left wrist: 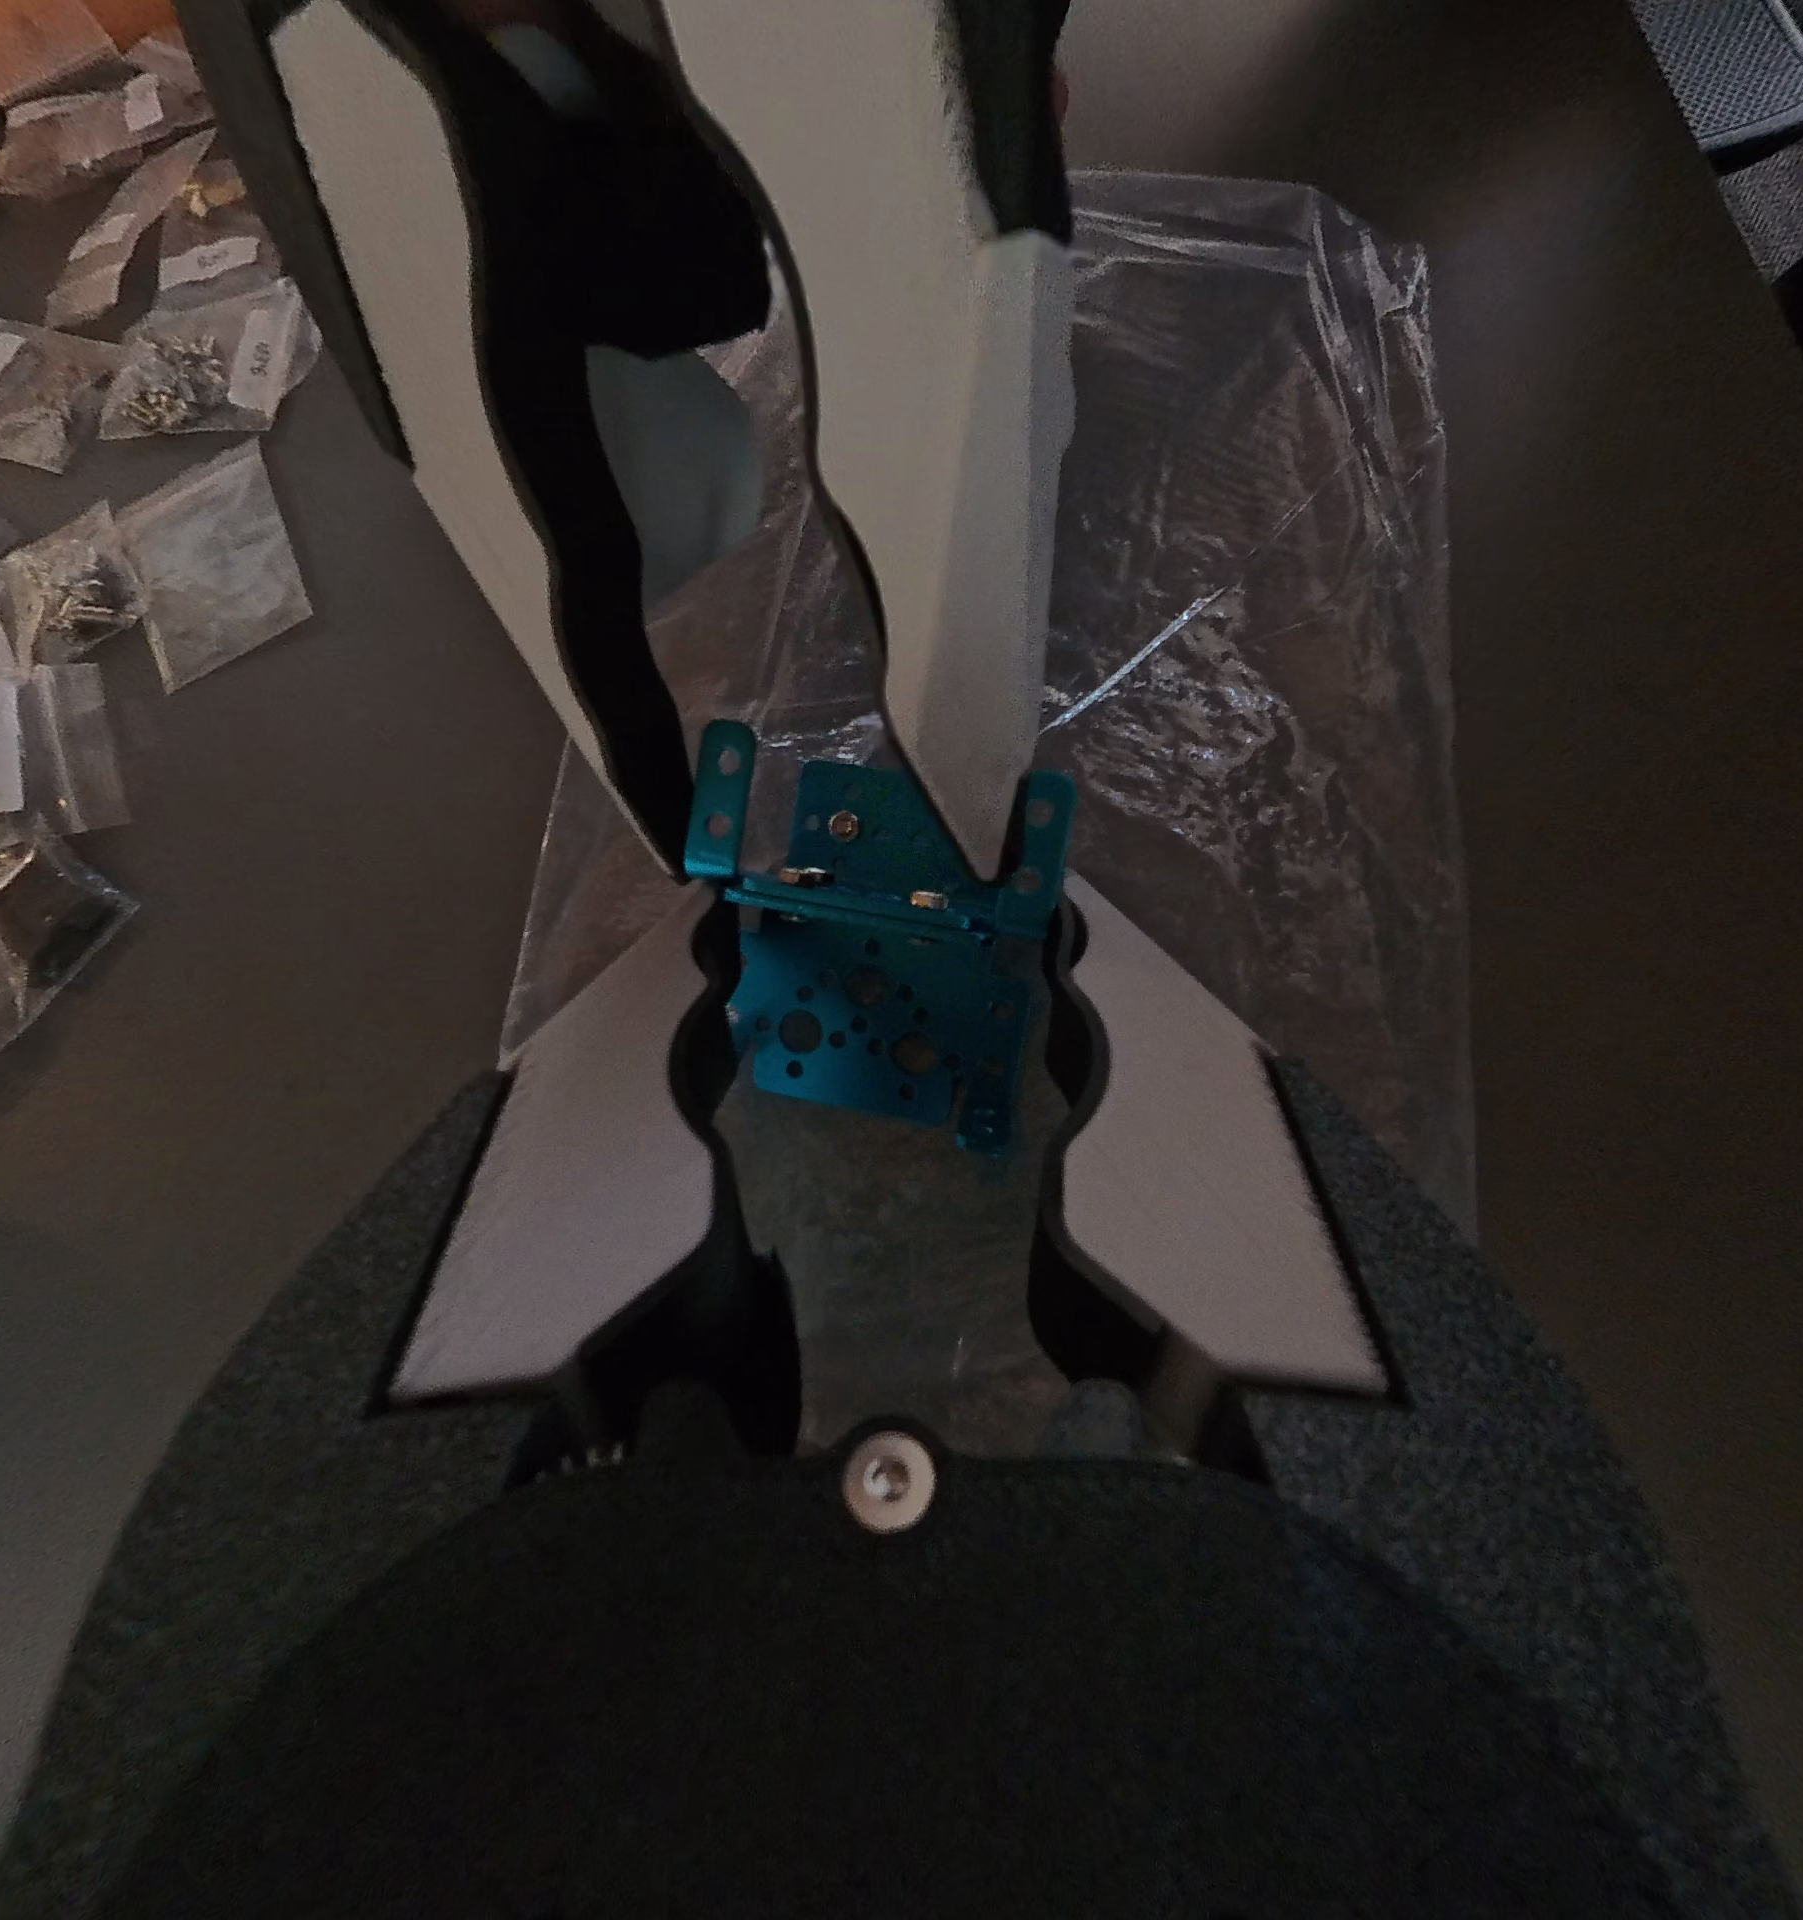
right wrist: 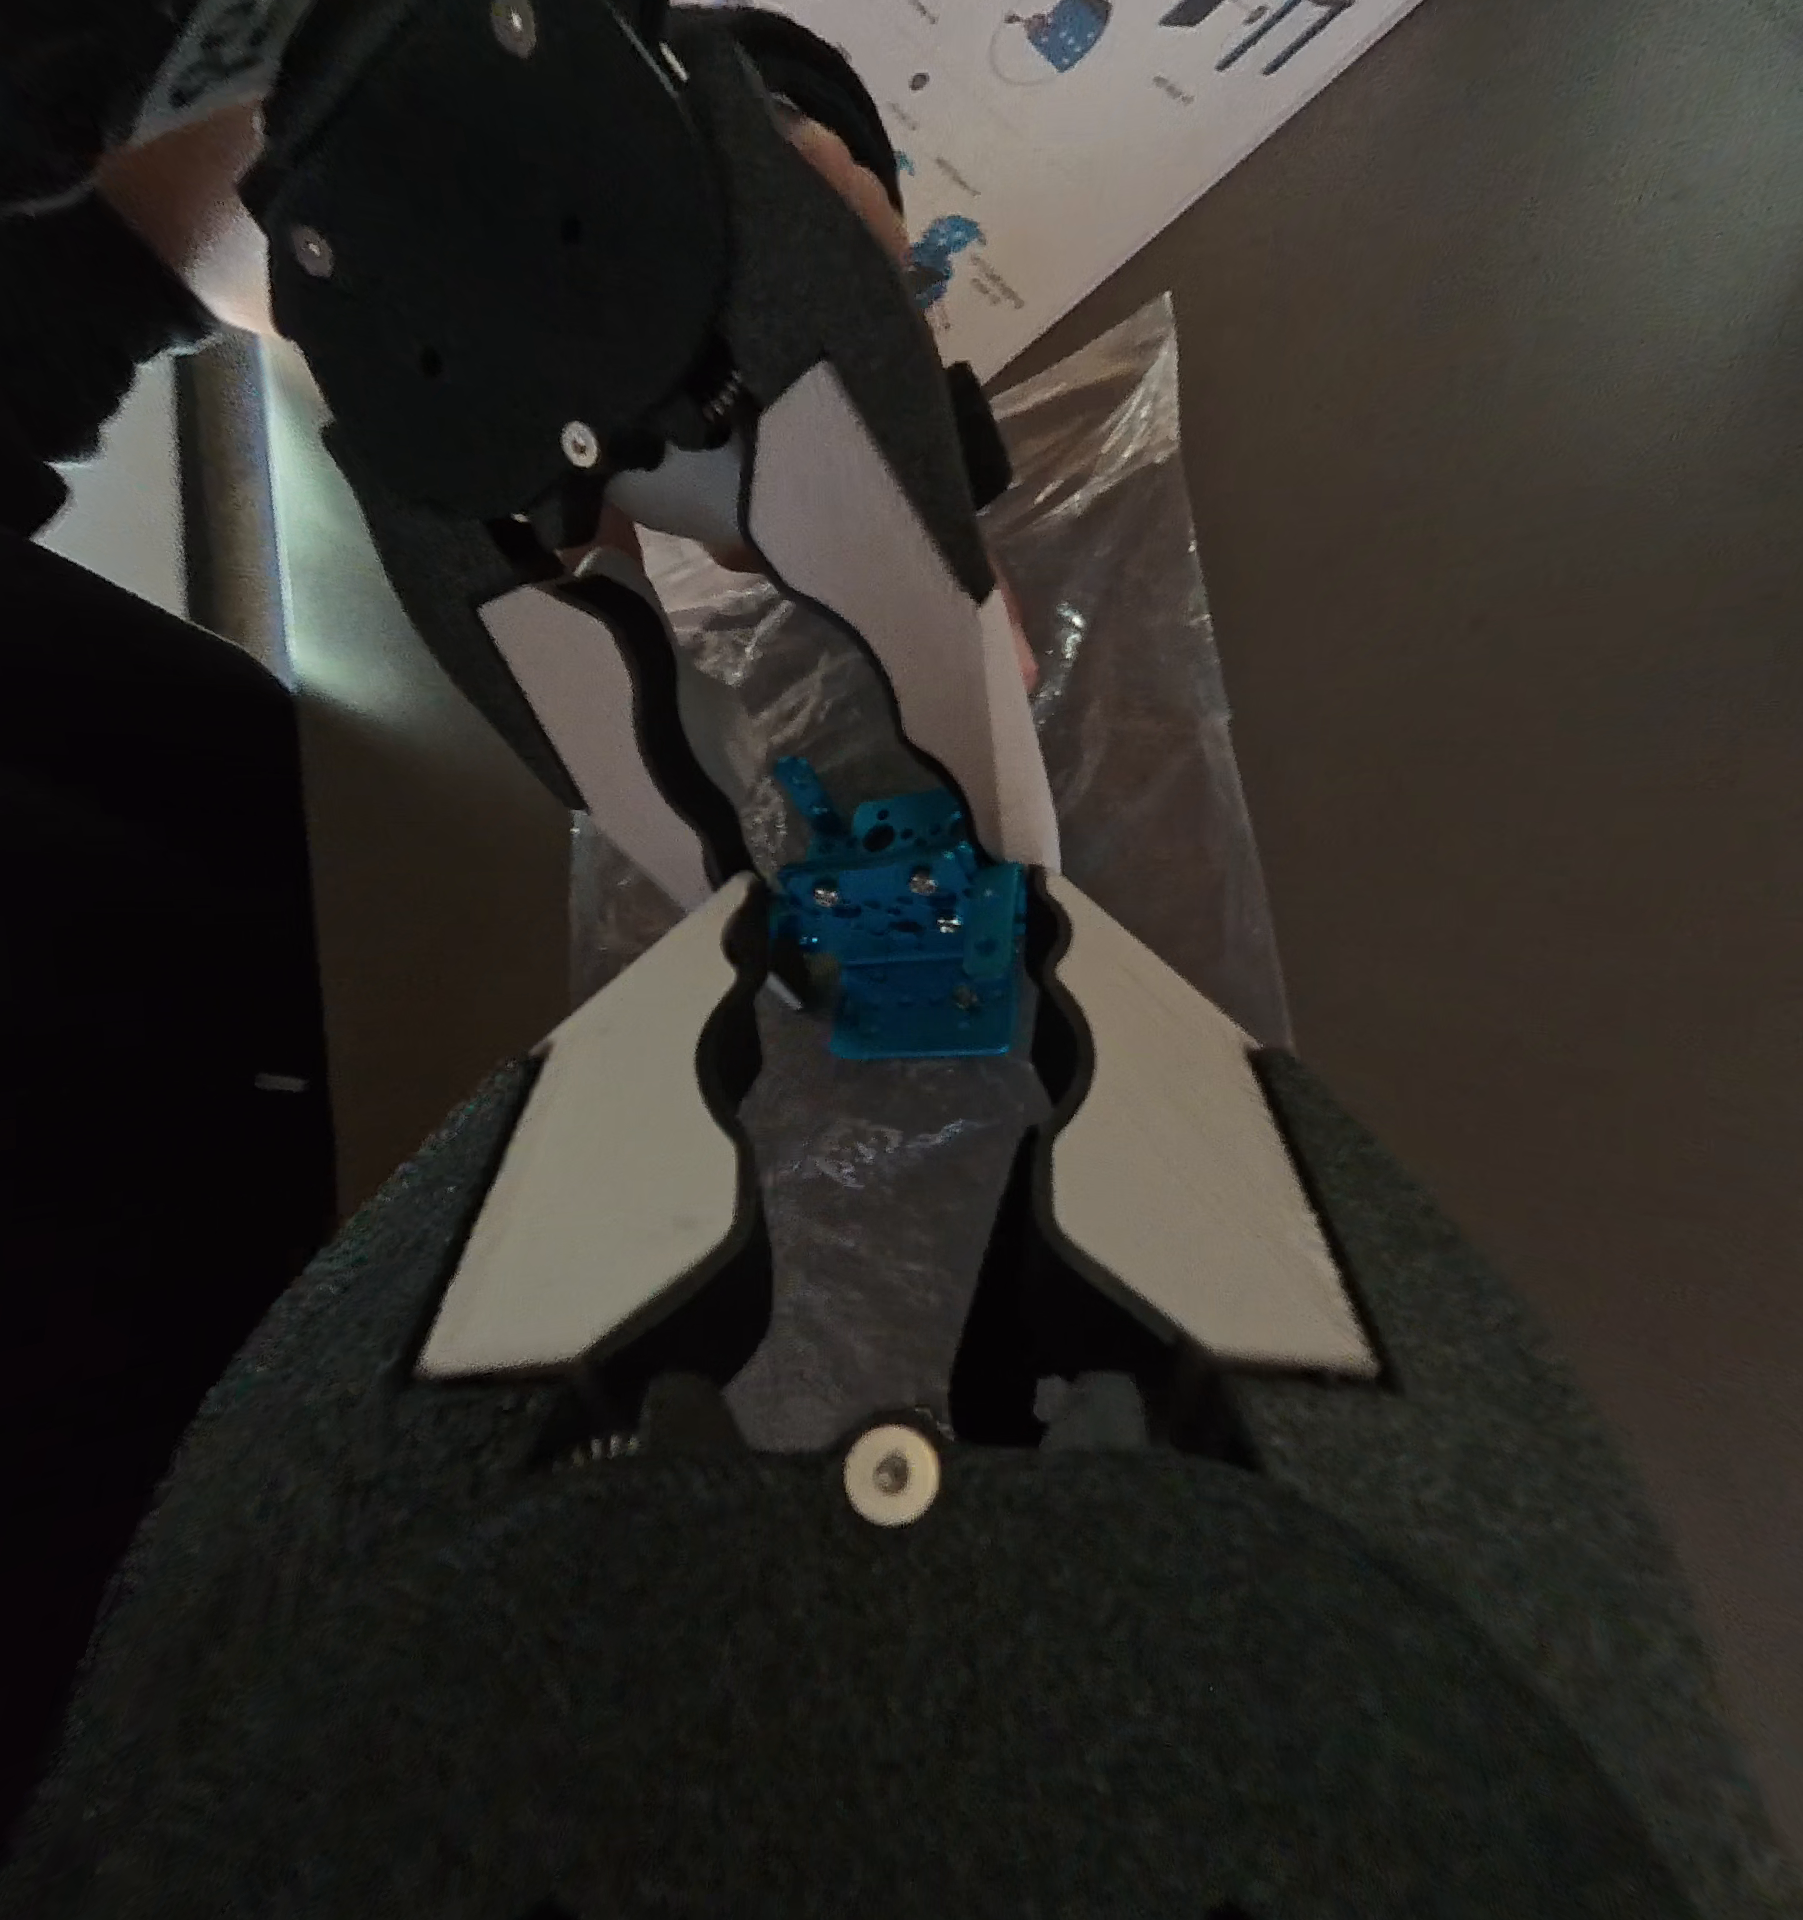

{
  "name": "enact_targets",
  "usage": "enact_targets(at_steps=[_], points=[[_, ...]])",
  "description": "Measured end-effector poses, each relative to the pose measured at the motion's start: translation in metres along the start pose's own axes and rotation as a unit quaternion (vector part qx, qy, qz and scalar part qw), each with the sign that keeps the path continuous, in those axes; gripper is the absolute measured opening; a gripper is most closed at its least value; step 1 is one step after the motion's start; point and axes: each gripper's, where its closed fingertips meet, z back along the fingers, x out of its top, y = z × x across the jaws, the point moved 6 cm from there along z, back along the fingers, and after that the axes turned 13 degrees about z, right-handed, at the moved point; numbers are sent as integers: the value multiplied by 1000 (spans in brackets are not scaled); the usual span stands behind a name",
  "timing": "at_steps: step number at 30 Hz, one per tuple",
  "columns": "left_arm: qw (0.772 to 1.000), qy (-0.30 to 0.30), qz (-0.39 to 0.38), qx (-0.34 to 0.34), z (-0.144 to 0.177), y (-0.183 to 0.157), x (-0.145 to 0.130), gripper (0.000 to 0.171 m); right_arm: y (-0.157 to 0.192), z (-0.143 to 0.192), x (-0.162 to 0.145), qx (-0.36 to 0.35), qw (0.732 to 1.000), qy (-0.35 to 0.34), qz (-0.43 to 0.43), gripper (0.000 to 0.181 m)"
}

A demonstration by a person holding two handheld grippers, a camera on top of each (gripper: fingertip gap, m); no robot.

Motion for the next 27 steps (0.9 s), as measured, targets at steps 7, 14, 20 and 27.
enact_targets(at_steps=[7,14,20,27], points=[[1000,0,1,0,0,0,0,61,0,-3,0,-52,997,25,41,41],[1000,0,2,0,0,1,0,60,-1,-2,0,-40,999,19,20,39],[1000,-1,-3,0,0,0,0,60,-4,0,-2,-59,998,19,33,24],[1000,0,-1,-1,0,0,0,61,0,0,-1,2,1000,-4,-6,50]])
